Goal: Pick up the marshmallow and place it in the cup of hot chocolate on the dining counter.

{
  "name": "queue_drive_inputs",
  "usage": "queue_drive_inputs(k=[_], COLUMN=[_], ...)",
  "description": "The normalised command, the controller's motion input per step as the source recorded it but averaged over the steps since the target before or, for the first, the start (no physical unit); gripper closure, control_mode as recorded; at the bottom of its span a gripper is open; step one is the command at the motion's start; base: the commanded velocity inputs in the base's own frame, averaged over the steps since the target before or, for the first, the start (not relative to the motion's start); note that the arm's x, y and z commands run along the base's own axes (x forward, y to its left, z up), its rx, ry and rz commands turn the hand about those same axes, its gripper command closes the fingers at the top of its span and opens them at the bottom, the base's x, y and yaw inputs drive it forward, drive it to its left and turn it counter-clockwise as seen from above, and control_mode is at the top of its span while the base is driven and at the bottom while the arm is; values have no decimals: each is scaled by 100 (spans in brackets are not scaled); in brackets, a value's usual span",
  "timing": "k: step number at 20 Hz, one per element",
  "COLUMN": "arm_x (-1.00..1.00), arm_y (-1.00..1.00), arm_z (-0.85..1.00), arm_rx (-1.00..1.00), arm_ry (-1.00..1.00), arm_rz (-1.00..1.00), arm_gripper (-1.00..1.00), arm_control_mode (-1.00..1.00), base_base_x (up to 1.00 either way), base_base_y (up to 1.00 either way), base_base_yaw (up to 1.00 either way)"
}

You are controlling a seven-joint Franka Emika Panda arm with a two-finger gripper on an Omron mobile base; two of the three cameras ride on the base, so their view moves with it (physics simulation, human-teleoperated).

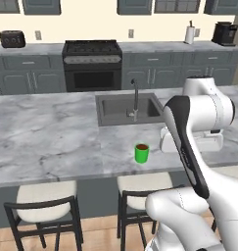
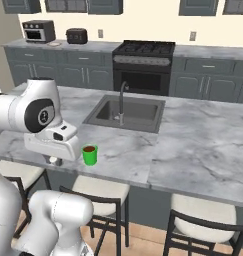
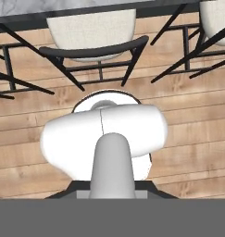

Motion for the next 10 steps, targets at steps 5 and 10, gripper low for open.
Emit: queue_drive_inputs(k=[5,10], arm_x=[0,17], arm_y=[0,0], arm_z=[0,10], arm_rx=[0,3], arm_ry=[0,0], arm_rz=[0,0], arm_gripper=[100,100], arm_control_mode=[100,-100], base_base_x=[41,22], base_base_y=[-1,-8], base_base_yaw=[-12,-1])
